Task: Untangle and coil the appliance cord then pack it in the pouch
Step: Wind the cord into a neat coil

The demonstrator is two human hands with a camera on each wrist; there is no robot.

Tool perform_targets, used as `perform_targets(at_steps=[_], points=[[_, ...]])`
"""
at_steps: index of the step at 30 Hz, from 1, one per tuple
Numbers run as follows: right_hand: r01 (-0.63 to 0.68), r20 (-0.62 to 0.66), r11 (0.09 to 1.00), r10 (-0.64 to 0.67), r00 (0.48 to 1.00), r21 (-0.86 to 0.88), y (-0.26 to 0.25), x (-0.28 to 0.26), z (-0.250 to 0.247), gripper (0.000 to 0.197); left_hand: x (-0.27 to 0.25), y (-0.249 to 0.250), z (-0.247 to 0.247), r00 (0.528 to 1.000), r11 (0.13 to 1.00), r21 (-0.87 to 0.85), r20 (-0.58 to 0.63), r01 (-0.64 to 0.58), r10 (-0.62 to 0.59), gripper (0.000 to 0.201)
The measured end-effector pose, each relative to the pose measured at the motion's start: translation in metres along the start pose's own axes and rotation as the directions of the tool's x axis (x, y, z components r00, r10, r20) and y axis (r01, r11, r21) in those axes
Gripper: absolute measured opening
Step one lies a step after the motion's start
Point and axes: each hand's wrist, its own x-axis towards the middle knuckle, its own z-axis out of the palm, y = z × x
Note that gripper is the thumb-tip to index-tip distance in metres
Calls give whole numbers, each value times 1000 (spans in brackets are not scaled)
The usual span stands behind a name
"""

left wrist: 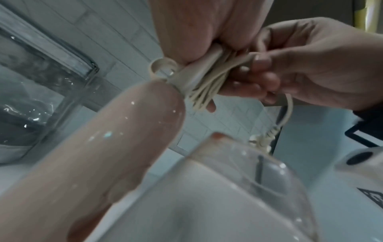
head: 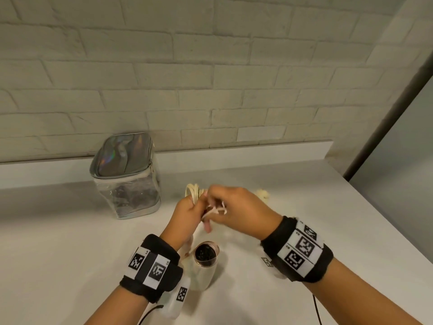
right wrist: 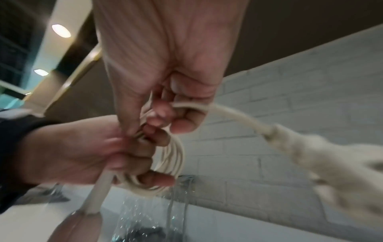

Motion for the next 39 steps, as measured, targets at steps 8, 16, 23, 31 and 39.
perform_targets(at_steps=[8,16,23,31,39], points=[[63,205,994,-81,975,93,16,9,-18,65,-10,4,-10,923,998,-47,380,-48,63,68],[-88,202,994,100,974,-67,17,14,0,12,-4,-8,-21,951,989,77,293,-128,100,32],[-370,195,884,325,925,284,31,9,10,20,-13,-29,-14,961,964,120,174,-237,215,35],[-299,338,918,203,919,260,56,-14,-15,20,-8,-36,-24,963,946,185,85,-267,255,40],[-200,-254,927,286,924,317,61,-13,-5,19,-8,-33,-15,935,918,225,216,-327,281,32]])
